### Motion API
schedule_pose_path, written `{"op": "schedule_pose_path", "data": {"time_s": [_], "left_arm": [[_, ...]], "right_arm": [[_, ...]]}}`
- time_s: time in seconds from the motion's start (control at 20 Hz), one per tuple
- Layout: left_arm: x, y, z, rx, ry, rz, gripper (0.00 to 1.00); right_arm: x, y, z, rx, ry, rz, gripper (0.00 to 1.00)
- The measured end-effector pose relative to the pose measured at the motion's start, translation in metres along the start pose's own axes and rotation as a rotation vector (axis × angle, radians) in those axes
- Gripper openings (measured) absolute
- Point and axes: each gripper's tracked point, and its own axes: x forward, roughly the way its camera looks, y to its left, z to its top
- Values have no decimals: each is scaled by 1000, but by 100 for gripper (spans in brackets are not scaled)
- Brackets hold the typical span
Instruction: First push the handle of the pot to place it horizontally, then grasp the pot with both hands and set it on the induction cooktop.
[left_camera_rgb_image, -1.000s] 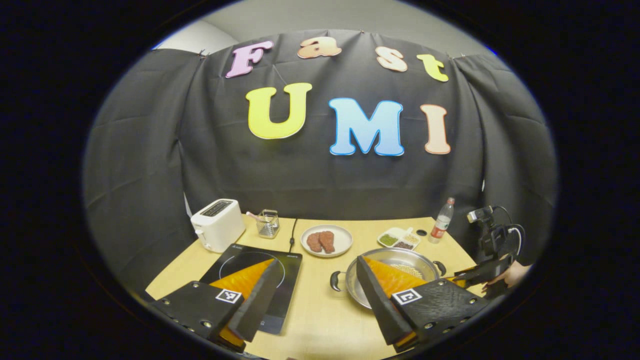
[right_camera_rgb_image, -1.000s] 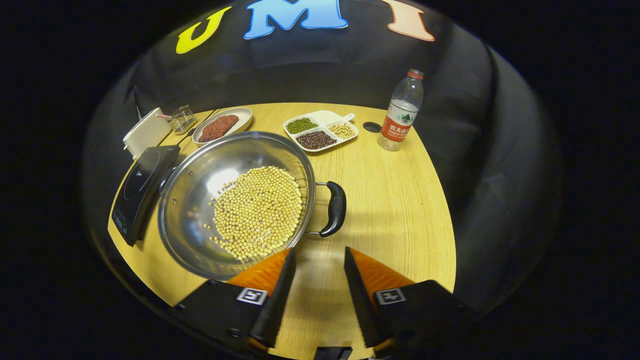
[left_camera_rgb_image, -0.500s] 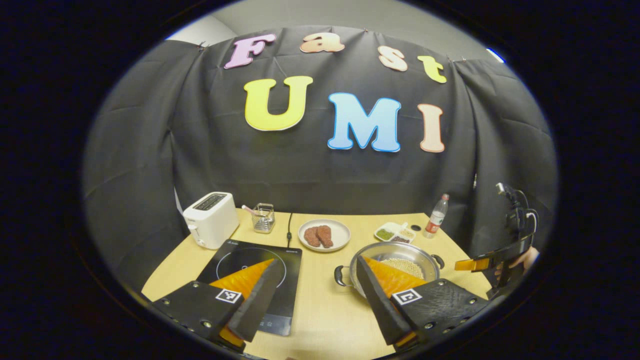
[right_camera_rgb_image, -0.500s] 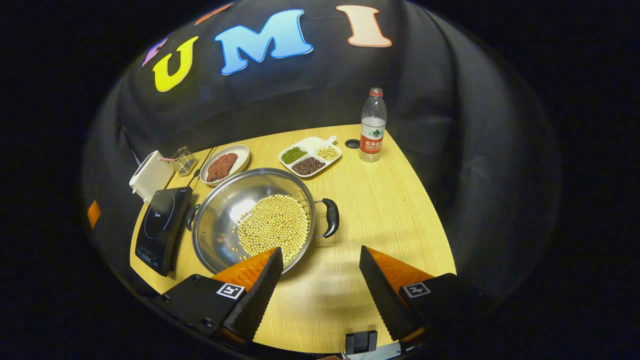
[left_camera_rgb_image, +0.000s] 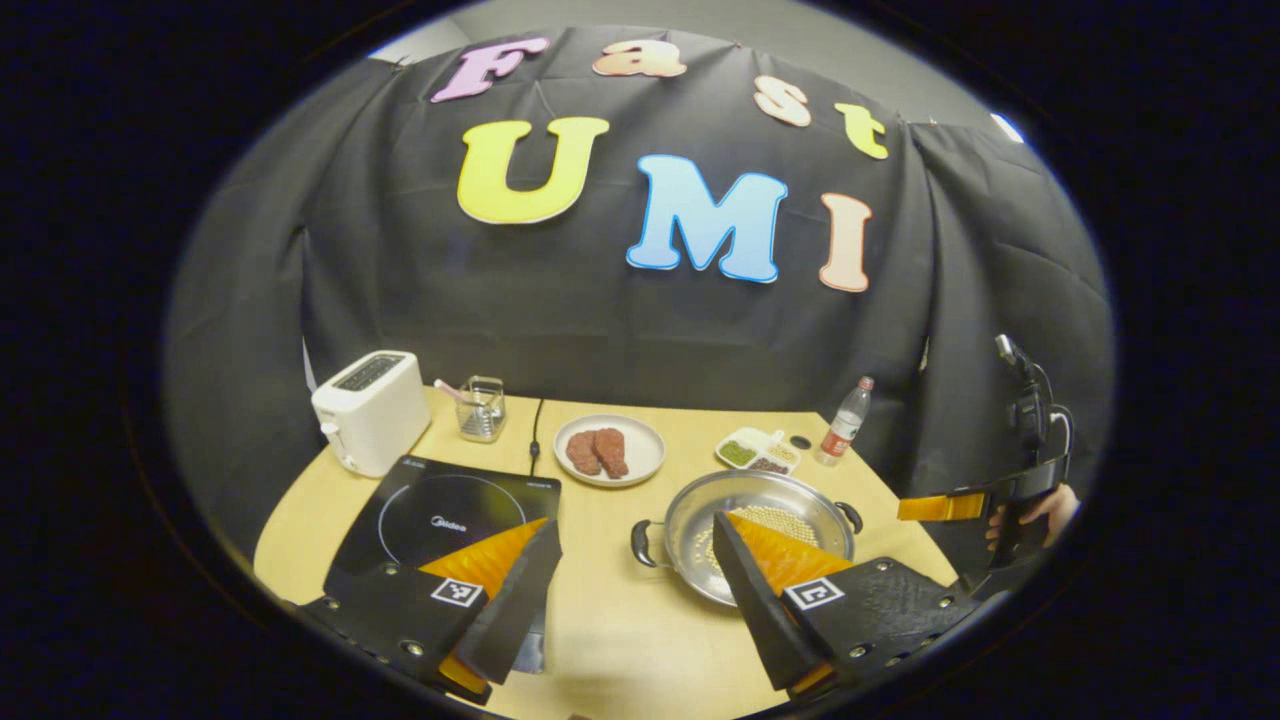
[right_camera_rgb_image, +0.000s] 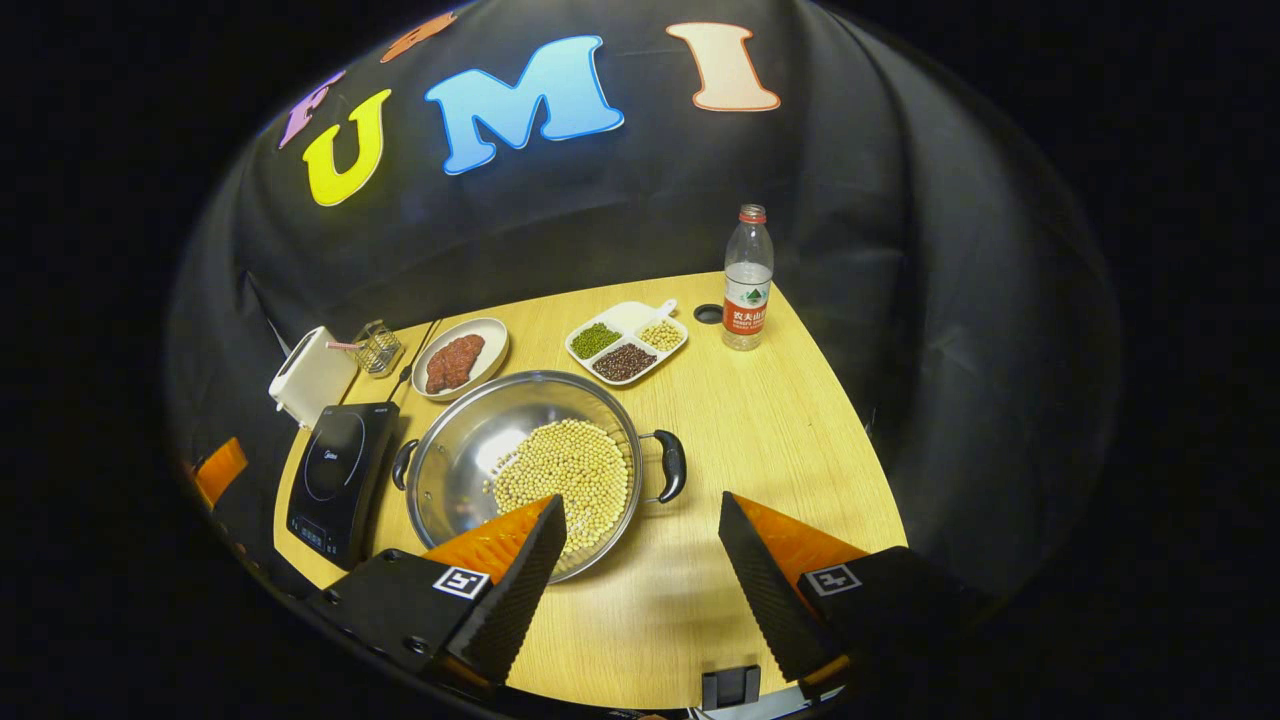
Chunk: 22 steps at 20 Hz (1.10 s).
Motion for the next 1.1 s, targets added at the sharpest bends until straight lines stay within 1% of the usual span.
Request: {"op": "schedule_pose_path", "data": {"time_s": [0.1,0.15,0.2,0.25,0.3,0.35,0.4,0.45,0.6,0.65,0.7,0.75,0.8,0.85,0.9,0.95,1.05,1.1], "left_arm": [[19,-1,-16,-39,39,-5,93],[29,0,-23,-55,61,-8,93],[42,2,-33,-66,86,-3,89],[53,5,-42,-75,112,1,93],[62,6,-50,-82,134,2,93],[73,6,-57,-87,154,0,94],[85,7,-66,-87,178,-2,89],[95,7,-75,-85,204,-2,94],[123,2,-101,-105,278,-9,94],[133,-1,-108,-113,296,-11,89],[142,-3,-114,-117,316,-11,94],[150,-5,-119,-118,330,-13,94],[159,-6,-121,-118,341,-14,89],[168,-7,-124,-120,353,-16,94],[176,-6,-130,-119,371,-10,94],[184,-4,-135,-115,389,-5,89],[198,-1,-146,-108,426,0,89],[204,0,-151,-105,444,2,94]], "right_arm": [[8,-1,6,-4,-1,7,98],[12,-2,10,-4,-1,11,93],[17,-3,11,-4,4,15,98],[23,-4,13,-5,13,20,98],[30,-6,14,-6,20,23,98],[37,-7,16,-10,27,26,98],[43,-8,17,-20,34,29,98],[51,-10,18,-32,43,32,98],[75,-11,15,-51,85,47,98],[82,-13,13,-54,99,51,98],[90,-14,12,-58,113,55,98],[97,-14,9,-60,128,61,98],[103,-13,7,-61,142,71,98],[108,-13,5,-63,155,80,98],[115,-12,2,-67,169,89,98],[120,-11,-1,-72,183,97,98],[130,-9,-6,-86,208,108,98],[134,-9,-9,-93,218,108,94]]}}
